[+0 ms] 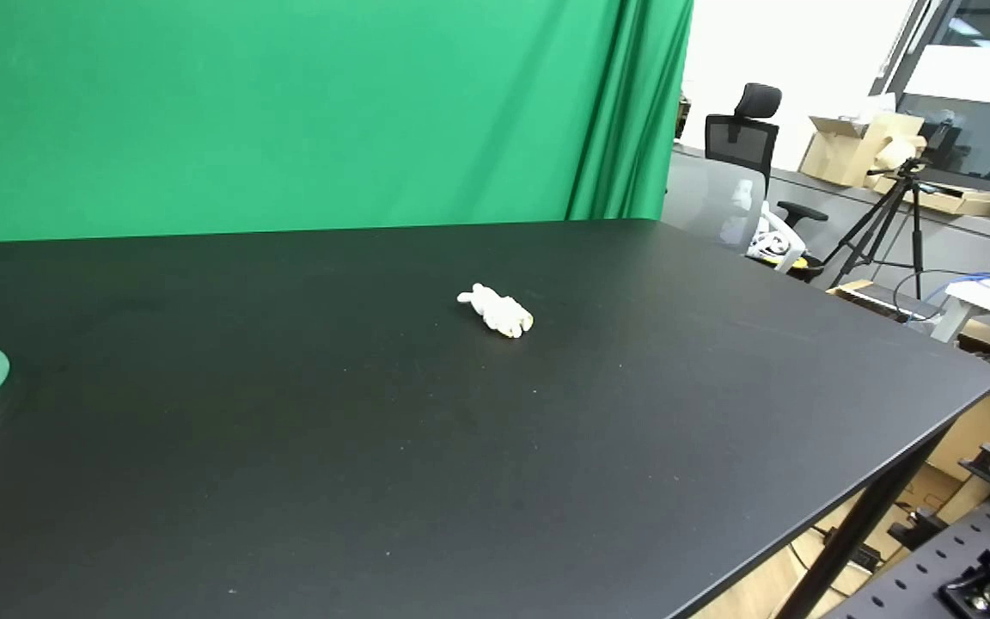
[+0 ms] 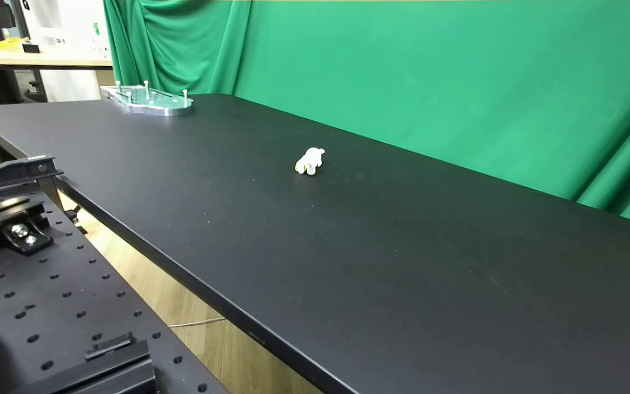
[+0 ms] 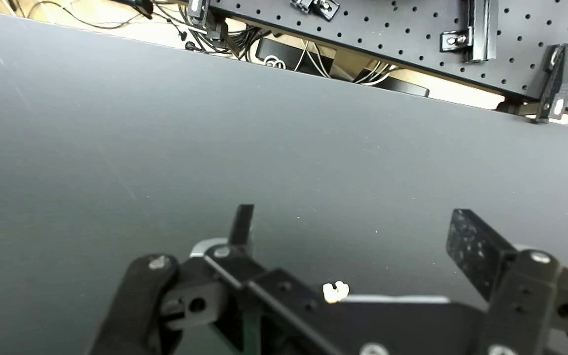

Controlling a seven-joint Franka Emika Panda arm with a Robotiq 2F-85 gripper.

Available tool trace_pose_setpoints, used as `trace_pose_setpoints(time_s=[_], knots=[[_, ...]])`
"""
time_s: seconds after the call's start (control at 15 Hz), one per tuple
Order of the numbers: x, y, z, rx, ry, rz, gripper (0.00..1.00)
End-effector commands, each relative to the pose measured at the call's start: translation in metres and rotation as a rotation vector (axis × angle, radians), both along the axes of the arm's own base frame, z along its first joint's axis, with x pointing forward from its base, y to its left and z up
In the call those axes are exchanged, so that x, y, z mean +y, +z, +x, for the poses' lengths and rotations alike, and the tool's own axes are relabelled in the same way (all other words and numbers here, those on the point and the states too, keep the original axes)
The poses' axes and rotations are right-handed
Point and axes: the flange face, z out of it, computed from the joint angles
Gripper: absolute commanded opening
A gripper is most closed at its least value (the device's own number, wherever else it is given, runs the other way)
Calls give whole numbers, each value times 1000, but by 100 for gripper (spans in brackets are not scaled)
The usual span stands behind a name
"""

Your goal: Move the white object forward.

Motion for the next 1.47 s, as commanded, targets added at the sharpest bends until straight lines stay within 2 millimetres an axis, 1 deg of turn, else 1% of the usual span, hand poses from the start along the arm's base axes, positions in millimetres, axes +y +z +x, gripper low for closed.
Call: trace_pose_setpoints(time_s=[0.0, 0.47, 0.53, 0.6, 0.73, 0.87, 1.4], knots=[[0, 0, 0, 1, 0, 0, 100], [0, 0, 0, 1, 0, 0, 100], [1, -1, 3, -17, 4, -4, 100], [2, -7, 12, -57, 15, -10, 100], [5, -27, 24, -57, 26, -17, 100], [6, -36, 30, -44, 29, -19, 100], [6, -34, 29, -49, 30, -19, 100]])
